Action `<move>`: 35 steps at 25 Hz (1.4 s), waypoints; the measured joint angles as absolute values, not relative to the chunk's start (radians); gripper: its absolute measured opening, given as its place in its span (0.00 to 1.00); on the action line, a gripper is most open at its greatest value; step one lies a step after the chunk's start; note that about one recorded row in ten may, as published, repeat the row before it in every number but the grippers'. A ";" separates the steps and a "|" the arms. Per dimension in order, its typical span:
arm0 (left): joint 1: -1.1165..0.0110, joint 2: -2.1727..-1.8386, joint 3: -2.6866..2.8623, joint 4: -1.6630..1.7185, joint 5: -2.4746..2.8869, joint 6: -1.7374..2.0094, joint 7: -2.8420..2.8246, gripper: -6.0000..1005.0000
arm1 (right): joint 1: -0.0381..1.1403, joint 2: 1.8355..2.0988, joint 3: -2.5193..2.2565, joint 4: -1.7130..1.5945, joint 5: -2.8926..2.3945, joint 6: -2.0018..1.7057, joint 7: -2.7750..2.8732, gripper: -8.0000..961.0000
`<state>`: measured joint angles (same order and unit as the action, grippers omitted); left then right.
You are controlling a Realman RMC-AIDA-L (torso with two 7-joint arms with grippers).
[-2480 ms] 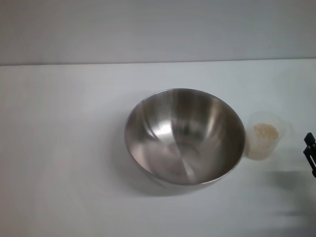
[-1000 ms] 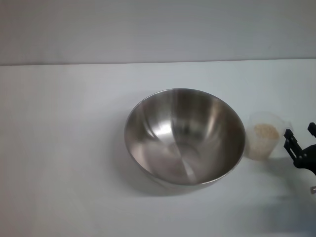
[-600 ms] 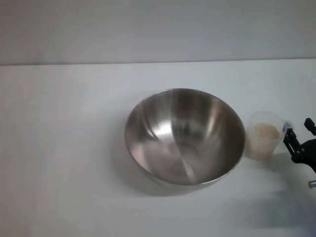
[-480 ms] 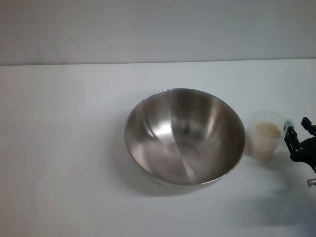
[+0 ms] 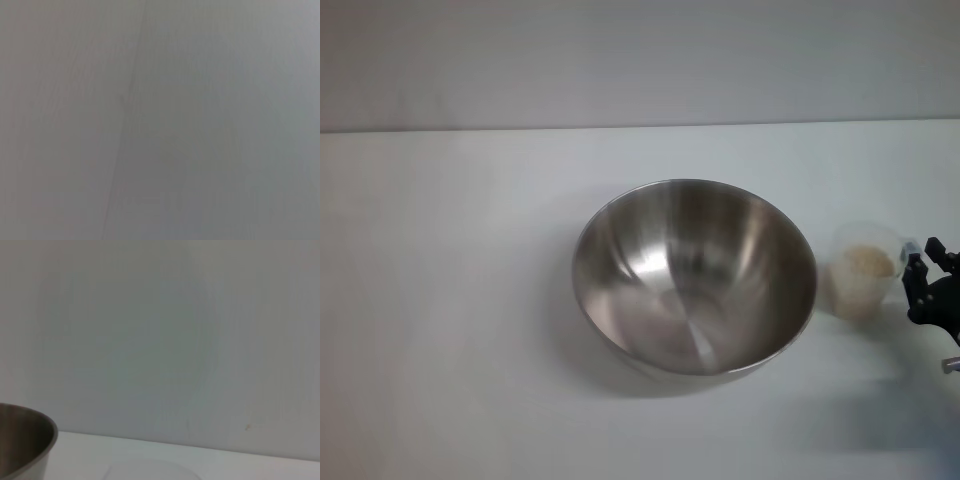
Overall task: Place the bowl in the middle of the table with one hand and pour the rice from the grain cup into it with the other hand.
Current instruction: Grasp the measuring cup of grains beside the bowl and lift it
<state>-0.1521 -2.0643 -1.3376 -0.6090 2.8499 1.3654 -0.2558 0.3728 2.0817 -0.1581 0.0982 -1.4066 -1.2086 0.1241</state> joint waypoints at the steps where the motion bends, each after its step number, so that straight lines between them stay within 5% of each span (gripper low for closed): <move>1: -0.153 -2.064 -1.338 -0.609 2.850 1.365 -0.256 0.50 | 0.373 2.082 -0.158 0.096 -1.407 -1.209 0.124 0.26; 18: -0.154 -2.065 -1.338 -0.607 2.849 1.365 -0.260 0.50 | 0.379 2.082 -0.171 0.090 -1.407 -1.205 0.124 0.07; 35: -0.154 -2.064 -1.338 -0.593 2.847 1.379 -0.261 0.50 | 0.355 2.083 -0.079 0.088 -1.370 -1.431 0.124 0.02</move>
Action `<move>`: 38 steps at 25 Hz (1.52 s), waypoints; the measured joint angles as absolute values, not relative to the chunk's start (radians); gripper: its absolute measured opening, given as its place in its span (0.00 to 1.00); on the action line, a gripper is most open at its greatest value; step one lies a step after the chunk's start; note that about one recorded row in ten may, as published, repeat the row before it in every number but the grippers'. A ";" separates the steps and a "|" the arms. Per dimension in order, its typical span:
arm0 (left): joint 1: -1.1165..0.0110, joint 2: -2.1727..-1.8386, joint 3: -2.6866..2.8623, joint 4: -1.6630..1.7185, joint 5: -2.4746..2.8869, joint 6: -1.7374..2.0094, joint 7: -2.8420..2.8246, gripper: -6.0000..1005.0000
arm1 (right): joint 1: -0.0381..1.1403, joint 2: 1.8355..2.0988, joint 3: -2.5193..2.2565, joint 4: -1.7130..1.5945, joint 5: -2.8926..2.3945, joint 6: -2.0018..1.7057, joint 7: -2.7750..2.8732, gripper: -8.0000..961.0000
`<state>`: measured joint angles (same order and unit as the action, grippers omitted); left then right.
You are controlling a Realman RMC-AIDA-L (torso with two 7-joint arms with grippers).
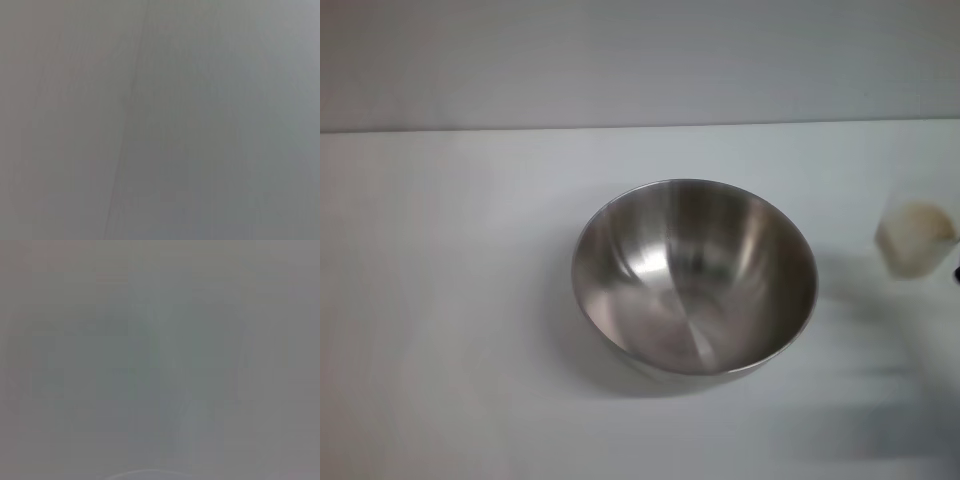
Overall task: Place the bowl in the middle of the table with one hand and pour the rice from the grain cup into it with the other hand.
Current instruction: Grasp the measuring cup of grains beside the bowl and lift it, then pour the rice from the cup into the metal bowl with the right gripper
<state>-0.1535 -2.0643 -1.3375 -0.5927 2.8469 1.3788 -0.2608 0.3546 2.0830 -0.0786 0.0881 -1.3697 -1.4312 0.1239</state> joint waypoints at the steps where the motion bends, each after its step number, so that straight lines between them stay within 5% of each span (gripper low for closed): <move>1: -0.155 -2.064 -1.338 -0.591 2.847 1.379 -0.261 0.50 | 0.355 2.083 -0.079 0.088 -1.370 -1.431 0.124 0.02; 25: -0.152 -2.064 -1.336 -0.588 2.849 1.420 -0.289 0.51 | 0.577 2.086 -0.194 0.134 -1.430 -1.541 -0.553 0.02; 38: -0.152 -2.068 -1.328 -0.589 2.849 1.428 -0.289 0.51 | 0.585 2.088 -0.195 0.200 -1.515 -1.532 -1.078 0.02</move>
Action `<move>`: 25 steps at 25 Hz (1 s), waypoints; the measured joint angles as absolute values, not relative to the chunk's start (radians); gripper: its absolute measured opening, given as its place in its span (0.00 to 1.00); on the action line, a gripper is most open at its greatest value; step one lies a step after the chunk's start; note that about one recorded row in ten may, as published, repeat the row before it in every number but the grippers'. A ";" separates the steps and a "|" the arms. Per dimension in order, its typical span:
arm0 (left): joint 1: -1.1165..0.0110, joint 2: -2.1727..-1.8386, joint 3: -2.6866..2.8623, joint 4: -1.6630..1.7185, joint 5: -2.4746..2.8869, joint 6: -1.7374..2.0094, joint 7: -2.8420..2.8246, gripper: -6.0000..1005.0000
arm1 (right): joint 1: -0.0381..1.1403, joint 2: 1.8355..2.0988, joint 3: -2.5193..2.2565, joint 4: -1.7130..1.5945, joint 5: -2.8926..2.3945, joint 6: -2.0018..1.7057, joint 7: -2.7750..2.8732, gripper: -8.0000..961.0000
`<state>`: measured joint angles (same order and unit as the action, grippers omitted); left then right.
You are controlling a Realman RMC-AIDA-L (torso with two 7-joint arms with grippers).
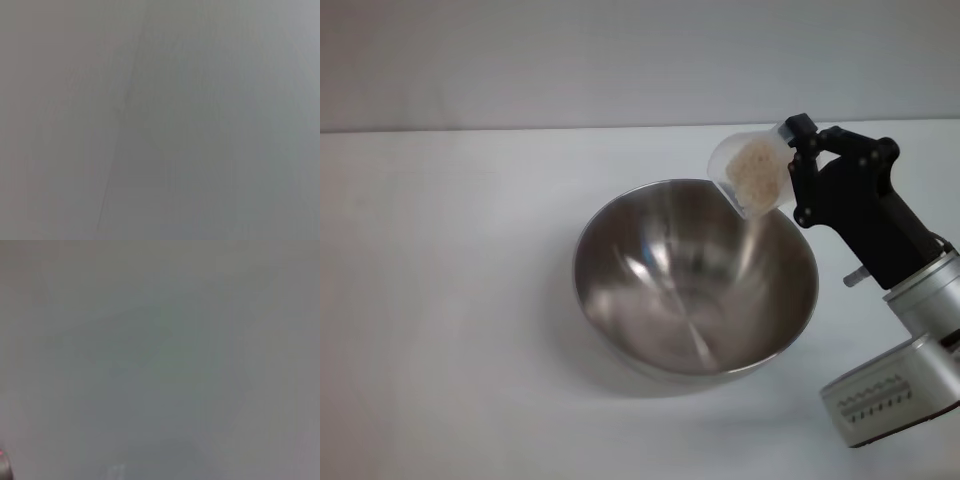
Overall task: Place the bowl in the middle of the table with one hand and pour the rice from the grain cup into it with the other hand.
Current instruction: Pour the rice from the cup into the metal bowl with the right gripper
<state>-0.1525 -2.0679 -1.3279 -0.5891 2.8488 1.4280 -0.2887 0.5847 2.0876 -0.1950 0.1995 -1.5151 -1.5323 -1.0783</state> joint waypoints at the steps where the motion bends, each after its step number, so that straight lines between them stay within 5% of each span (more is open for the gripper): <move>1: -0.152 -2.068 -1.328 -0.589 2.849 1.428 -0.289 0.52 | 0.585 2.088 -0.195 0.200 -1.519 -1.532 -1.106 0.02; 25: -0.154 -2.066 -1.337 -0.587 2.847 1.421 -0.288 0.53 | 0.588 2.088 -0.197 0.151 -1.709 -1.534 -1.537 0.02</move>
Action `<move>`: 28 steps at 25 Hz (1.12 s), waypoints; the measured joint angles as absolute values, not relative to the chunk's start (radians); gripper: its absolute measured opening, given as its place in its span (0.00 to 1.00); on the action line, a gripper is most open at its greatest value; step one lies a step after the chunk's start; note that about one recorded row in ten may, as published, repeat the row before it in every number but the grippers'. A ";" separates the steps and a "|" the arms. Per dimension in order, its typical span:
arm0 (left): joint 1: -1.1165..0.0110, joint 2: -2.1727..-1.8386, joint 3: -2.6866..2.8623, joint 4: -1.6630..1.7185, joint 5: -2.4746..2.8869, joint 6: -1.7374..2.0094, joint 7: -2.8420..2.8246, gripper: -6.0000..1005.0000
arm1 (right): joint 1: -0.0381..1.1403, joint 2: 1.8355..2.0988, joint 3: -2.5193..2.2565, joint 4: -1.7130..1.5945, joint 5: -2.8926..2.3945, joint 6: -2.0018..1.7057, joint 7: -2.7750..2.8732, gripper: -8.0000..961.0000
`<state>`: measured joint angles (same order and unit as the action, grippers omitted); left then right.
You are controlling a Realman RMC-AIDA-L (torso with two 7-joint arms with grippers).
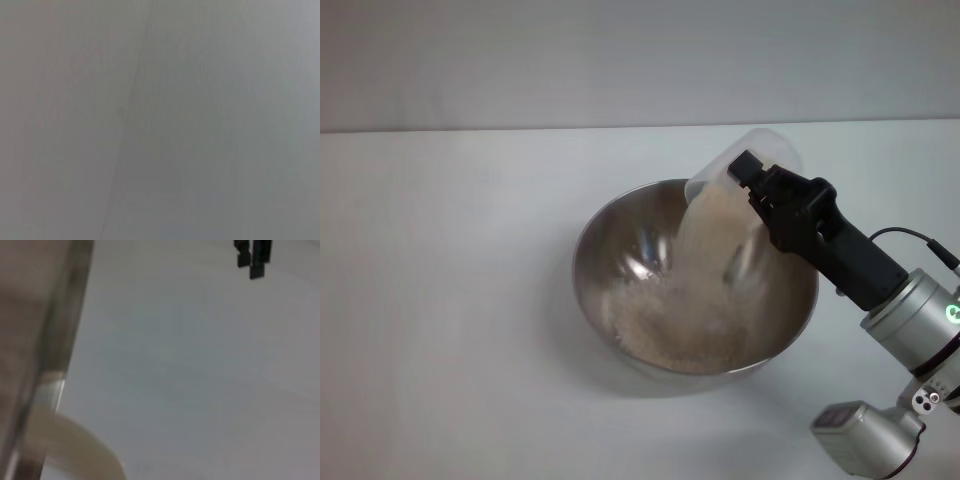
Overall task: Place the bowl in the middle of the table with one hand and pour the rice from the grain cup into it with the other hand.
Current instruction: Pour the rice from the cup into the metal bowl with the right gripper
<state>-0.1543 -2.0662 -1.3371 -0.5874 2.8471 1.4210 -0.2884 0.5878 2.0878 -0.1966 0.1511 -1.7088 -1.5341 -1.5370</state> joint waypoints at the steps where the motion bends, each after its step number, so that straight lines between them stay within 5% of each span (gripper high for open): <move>1: -0.154 -2.066 -1.338 -0.587 2.847 1.421 -0.288 0.53 | 0.588 2.088 -0.197 0.146 -1.718 -1.534 -1.541 0.02; 28: -0.146 -2.068 -1.333 -0.584 2.847 1.417 -0.288 0.55 | 0.588 2.088 -0.110 0.202 -1.777 -1.544 -1.717 0.02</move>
